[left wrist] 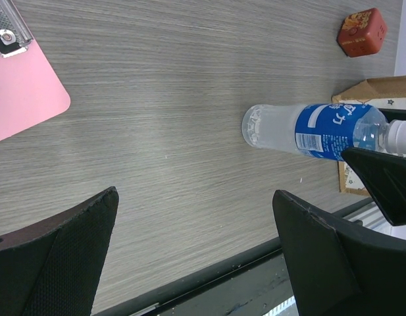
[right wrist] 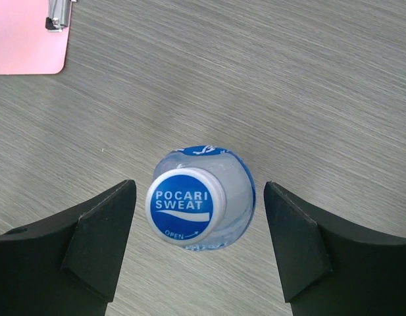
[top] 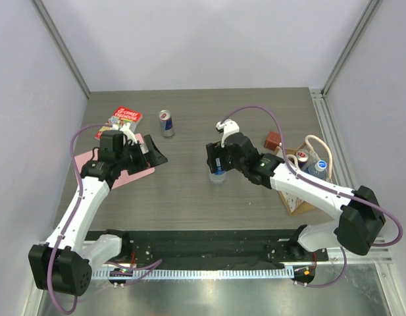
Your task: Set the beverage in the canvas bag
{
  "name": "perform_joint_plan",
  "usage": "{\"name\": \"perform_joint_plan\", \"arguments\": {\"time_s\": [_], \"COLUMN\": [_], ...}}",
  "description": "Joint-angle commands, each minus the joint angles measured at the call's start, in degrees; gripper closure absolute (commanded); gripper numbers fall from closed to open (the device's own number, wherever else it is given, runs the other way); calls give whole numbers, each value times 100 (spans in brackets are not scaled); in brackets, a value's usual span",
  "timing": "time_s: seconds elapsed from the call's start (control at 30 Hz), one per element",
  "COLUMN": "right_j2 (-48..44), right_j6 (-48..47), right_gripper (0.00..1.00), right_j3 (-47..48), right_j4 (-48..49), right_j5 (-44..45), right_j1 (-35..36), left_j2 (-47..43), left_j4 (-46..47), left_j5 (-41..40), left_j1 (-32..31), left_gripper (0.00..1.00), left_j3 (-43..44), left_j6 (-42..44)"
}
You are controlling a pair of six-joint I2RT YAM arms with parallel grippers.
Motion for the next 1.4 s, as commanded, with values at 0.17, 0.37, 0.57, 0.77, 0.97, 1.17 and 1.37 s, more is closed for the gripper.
{"name": "perform_joint_plan", "arguments": {"time_s": [0.17,0.37,0.57,0.77,0.97,1.17,1.37], "right_j2": [501,633,344,-306,-799,-1309,-1669], "right_j6": [-37,7,147,122,-282,-818,-514], "right_gripper": [18,38,79,99,99,99,99], "right_j3": [673,813,1191,1788,2658,3309,3433], "right_j4": [-592,-733,-1251,-1629,-1981,-2270,-3077], "right_j5": [116,229,782,1441,2433,3829,5229], "right_j1": [80,124,124,116,54,-42,-122], "left_j2": [-9,0,0,-9,0,0,-9], "left_j4": [197,197,197,197,197,214,206], "left_j5": [141,150,159,168,177,186,203], "left_j1": [-15,-15,-15,-15,-6,-15,-15], "left_gripper": [0,0,0,0,0,0,0], "left_j3": [-3,-12,-12,-12,-20,-20,-20], "left_j6": [2,11,-6,2,-7,-7,-7]}}
